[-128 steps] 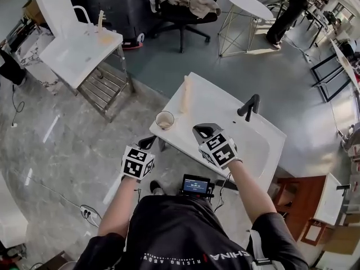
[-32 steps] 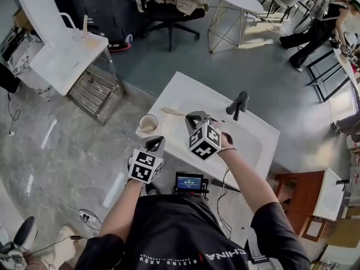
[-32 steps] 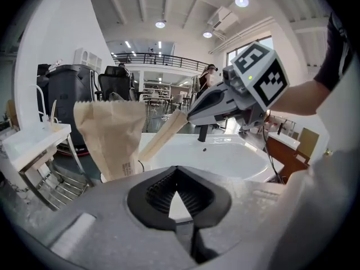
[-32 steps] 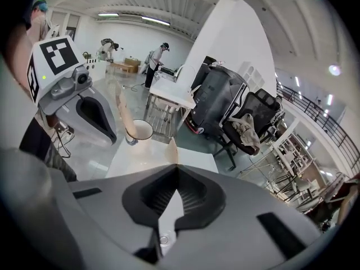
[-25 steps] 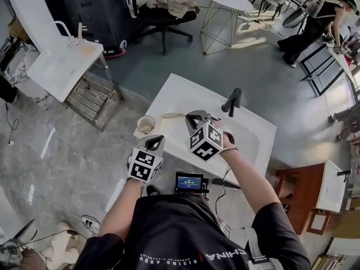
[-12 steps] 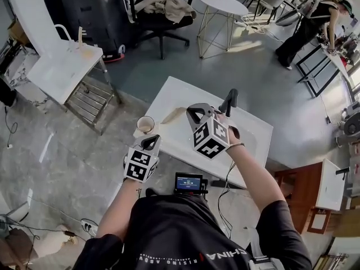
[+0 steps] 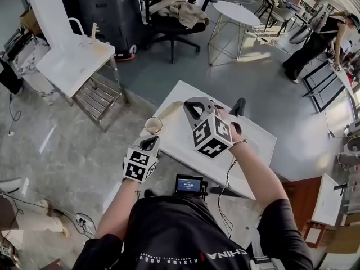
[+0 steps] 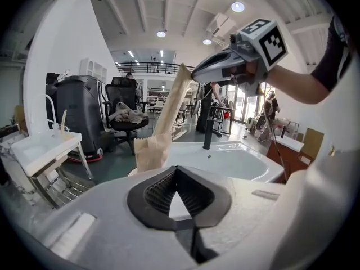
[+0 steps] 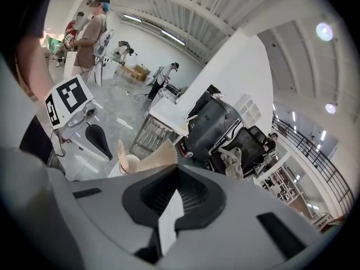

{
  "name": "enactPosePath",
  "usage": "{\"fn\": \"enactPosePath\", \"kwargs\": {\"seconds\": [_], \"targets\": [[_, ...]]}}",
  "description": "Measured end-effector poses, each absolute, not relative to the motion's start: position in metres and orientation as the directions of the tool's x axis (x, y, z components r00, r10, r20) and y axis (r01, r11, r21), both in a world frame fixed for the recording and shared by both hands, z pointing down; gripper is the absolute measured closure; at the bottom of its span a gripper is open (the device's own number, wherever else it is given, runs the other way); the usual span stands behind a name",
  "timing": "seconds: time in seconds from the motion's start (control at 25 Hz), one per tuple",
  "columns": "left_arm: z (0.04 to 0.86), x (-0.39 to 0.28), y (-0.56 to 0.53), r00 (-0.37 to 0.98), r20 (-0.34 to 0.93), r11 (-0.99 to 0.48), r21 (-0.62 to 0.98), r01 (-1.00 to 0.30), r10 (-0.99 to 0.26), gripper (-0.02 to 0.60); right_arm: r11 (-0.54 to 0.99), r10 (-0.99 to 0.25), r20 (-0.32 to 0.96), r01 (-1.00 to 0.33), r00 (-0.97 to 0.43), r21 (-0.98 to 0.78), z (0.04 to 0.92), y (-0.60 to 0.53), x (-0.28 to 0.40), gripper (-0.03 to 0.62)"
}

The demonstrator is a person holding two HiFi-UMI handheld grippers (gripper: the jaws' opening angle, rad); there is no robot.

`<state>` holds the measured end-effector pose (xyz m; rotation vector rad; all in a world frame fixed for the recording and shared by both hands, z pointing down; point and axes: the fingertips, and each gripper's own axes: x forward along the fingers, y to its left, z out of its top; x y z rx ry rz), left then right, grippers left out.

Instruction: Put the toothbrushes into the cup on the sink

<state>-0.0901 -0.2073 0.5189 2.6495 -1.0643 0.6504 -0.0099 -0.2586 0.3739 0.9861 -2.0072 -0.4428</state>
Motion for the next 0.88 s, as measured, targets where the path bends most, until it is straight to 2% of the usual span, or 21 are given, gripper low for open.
{"fn": "enactPosePath", "kwargs": {"seconds": [0.4,0.88], "targets": [[0.529,-0.122,-0.208,0.598,0.486,-0.663,0.051,-0.747,-0.637,0.584,0.704,-0.71,0.58,-0.424,-0.399,0.57,0.404,-0.263,-0.052,0.585],[0.548,-0.136,-0.206,0.564,0.524,-0.626,0.073,-0.776,-0.638,0.584,0.779,-0.625,0.669,-0.381,-0.402,0.498,0.459,-0.267,-0.064,0.585]]}}
